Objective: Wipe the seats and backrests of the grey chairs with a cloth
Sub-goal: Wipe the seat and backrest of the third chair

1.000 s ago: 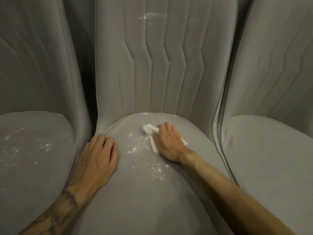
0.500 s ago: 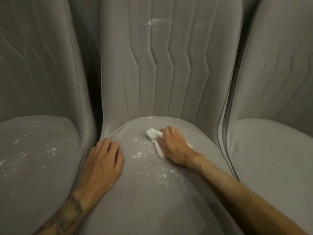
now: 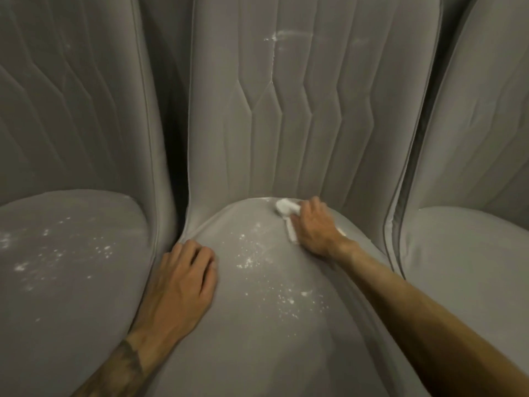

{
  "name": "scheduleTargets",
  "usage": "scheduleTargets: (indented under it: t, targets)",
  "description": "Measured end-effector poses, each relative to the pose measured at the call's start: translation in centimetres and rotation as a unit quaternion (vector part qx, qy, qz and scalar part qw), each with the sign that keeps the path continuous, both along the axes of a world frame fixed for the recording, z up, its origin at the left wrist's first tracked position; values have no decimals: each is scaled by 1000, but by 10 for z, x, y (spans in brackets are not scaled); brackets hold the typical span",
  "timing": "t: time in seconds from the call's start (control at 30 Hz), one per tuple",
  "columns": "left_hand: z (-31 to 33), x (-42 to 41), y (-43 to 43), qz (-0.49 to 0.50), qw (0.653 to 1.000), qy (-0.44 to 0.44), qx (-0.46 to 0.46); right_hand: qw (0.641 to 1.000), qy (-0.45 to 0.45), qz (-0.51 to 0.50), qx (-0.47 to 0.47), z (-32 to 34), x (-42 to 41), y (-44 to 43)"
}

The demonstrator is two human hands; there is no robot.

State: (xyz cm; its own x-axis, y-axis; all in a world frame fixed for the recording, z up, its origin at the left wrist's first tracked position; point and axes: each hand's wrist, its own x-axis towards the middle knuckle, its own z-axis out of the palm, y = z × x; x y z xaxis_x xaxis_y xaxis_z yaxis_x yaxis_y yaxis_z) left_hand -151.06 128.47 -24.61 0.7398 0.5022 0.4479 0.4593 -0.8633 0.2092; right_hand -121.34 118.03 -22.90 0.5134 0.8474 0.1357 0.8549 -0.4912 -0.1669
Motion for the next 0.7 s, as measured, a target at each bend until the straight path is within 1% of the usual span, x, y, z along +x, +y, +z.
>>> scheduleTargets:
  t: [0.03,0.07,0.1,0.13,0.2,0.23,0.27,0.3,0.37,0.43,0.47,0.5,0.53,0.6,0.63,0.67,0.7]
  targets:
    - [0,0,-1,5,1000,-2,2,999,-17,-47,-3,2,8,-1]
    - [1,0,-1,11,1000,-2,4,997,-36,-69,6,3,5,2]
    - [1,1,-2,15,1000,-2,5,997,-46,-57,20,5,-9,9]
    - [2,1,-4,17,1000,-1,5,998,-45,-19,34,5,-29,17]
    - [3,2,-5,19,1000,0,5,992,-38,94,75,-3,-65,30]
    - [4,2,-5,20,1000,2,3,986,-22,146,73,-7,-77,29]
    - [4,2,-5,20,1000,5,1,983,-2,174,52,-6,-80,26]
    - [5,2,-5,20,1000,7,1,983,13,179,42,-3,-71,20]
    - [5,1,-5,19,1000,7,2,992,12,127,20,0,-39,13]
    - [5,1,-6,19,1000,6,5,999,-35,20,-24,4,-10,14]
    - [5,1,-7,21,1000,7,7,997,-63,-20,-45,5,-8,20]
    - [5,1,-6,24,1000,7,7,996,-72,-29,-51,7,-18,31]
    - [5,2,-6,26,1000,6,5,997,-57,-7,-47,6,-36,43]
    - [4,2,-5,26,1000,4,5,994,-7,105,-5,-3,-81,61]
    - [4,2,-5,26,1000,1,4,987,-1,160,16,-7,-99,61]
    - [4,2,-5,26,1000,-2,5,982,-6,189,21,-7,-106,56]
    - [3,2,-5,25,1000,-3,5,980,-9,197,27,-4,-100,50]
